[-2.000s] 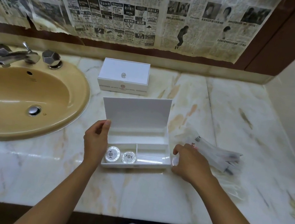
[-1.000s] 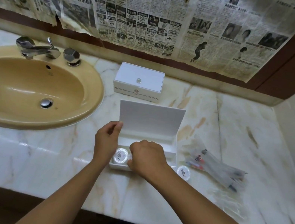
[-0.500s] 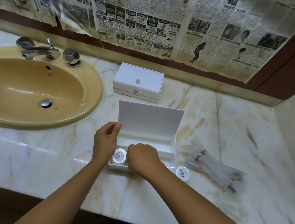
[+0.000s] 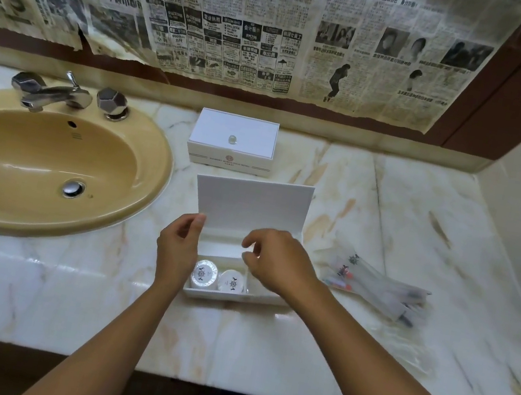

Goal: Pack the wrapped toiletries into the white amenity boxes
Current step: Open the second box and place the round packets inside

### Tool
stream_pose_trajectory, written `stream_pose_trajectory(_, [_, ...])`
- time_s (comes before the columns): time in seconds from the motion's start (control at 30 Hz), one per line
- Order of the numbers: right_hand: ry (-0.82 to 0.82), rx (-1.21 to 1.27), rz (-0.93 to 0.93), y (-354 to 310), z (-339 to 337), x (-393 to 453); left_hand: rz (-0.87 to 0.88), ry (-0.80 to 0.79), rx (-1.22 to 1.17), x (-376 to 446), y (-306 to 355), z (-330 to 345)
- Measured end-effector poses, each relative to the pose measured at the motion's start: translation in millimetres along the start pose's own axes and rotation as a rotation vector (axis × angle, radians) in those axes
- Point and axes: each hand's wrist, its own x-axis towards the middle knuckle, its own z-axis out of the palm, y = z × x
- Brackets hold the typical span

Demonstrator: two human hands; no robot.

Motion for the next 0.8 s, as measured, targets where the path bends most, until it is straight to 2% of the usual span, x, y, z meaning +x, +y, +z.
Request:
stream_pose_trajectory(0.17, [0.108, 0.012, 0.144, 29.9, -25.5, -8.1, 0.004, -0.006, -0.020, 0.2, -0.6, 0.2])
stream_pose_trajectory(0.37, [0.061, -0.055, 0.317, 75.2, -25.3, -34.8, 0.009, -0.008, -0.026, 0.8, -1.8, 1.1])
stream_pose_trajectory(0.53, [-0.106, -0.159, 0.316, 88.4, -8.9, -49.3, 0.009, -0.009, -0.026, 0.3, -1.0, 1.0])
stream_pose_trajectory(0.8, [-0.096, -0.234, 0.302, 85.7, -3.5, -46.4, 0.005, -0.006, -0.042, 0.8, -1.2, 1.0])
